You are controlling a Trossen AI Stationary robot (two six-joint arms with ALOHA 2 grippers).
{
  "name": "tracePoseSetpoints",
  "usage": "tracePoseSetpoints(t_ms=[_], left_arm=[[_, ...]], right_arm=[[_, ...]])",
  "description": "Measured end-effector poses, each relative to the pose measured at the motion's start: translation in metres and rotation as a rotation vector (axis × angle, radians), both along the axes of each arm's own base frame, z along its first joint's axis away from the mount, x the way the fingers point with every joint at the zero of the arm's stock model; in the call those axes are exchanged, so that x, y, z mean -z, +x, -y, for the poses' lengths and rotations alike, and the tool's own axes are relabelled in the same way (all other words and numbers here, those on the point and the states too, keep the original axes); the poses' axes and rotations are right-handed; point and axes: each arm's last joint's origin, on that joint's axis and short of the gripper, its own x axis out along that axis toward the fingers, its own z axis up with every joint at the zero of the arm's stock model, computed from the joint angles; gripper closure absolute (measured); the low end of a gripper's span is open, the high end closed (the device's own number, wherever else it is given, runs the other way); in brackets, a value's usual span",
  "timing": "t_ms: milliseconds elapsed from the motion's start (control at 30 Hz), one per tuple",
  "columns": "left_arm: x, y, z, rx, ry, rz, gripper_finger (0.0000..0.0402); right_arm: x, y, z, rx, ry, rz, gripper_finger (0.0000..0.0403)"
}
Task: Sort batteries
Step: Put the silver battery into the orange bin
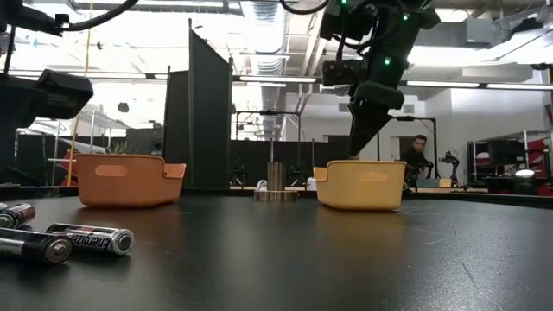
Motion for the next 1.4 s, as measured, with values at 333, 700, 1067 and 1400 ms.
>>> tracePoseSetpoints(t_ms=[333,700,1067,1400], left_arm=[[0.001,0.003,0.005,-0.005,-0.03,0.027,0.0241],[0.021,0.008,0.009,-0.055,-0.013,-0.029,0.0242],[0.021,0.009,0.01,-0.089,-0.037,-0.027,0.0318],[0.014,0.007,0.008,-0.094,-0.01,-0.045,0.0363]], right_arm=[[0.0,0.0,0.0,0.003,0.001,0.002,0.0196],[-0.001,0.0,0.0,0.003,0.001,0.007,0.0196],[-0.001,0.0,0.0,0.005,-0.002,0.007,0.0196],[-0.001,0.0,0.0,0.012,0.0,0.009,0.0196]])
